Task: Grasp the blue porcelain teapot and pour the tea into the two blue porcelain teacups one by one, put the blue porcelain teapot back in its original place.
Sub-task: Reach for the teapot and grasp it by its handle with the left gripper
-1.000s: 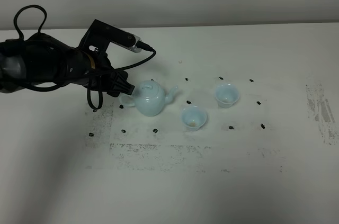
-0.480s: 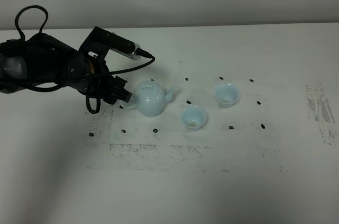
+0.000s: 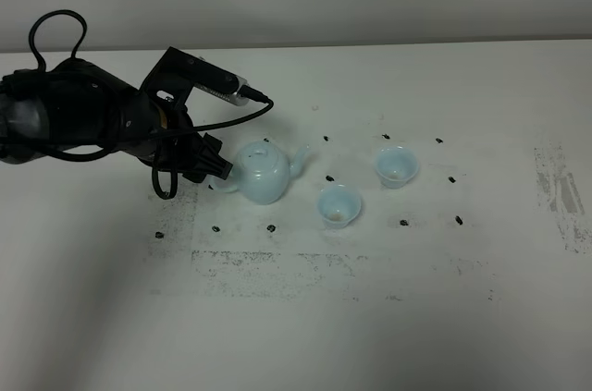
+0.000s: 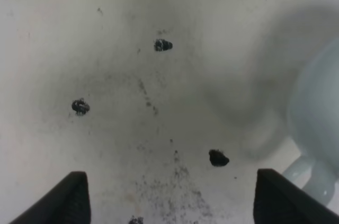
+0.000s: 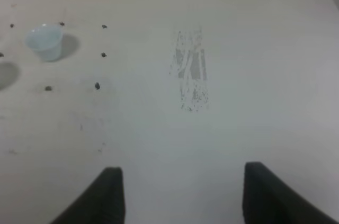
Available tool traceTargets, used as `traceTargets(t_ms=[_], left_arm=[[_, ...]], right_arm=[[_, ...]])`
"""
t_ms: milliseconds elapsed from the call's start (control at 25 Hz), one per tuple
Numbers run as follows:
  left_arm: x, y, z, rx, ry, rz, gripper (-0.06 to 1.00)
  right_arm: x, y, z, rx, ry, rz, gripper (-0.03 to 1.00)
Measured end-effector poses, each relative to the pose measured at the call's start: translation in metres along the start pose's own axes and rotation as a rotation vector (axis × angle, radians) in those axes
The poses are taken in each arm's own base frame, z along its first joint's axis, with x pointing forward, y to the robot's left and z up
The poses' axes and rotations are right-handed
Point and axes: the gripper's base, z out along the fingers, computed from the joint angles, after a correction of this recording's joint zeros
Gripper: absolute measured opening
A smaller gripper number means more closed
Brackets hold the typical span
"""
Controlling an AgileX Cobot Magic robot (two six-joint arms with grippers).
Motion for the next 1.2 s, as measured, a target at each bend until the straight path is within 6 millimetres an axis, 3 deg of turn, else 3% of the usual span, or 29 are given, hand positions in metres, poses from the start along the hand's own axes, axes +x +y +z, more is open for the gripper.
traceTargets(t_ms=[1200], left_arm=[[0.0048, -0.0049, -0.0014, 0.004, 0.064, 0.014, 0.62]], right_arm=[[0.0, 0.0, 0.0, 0.0, 0.0, 0.0, 0.47]])
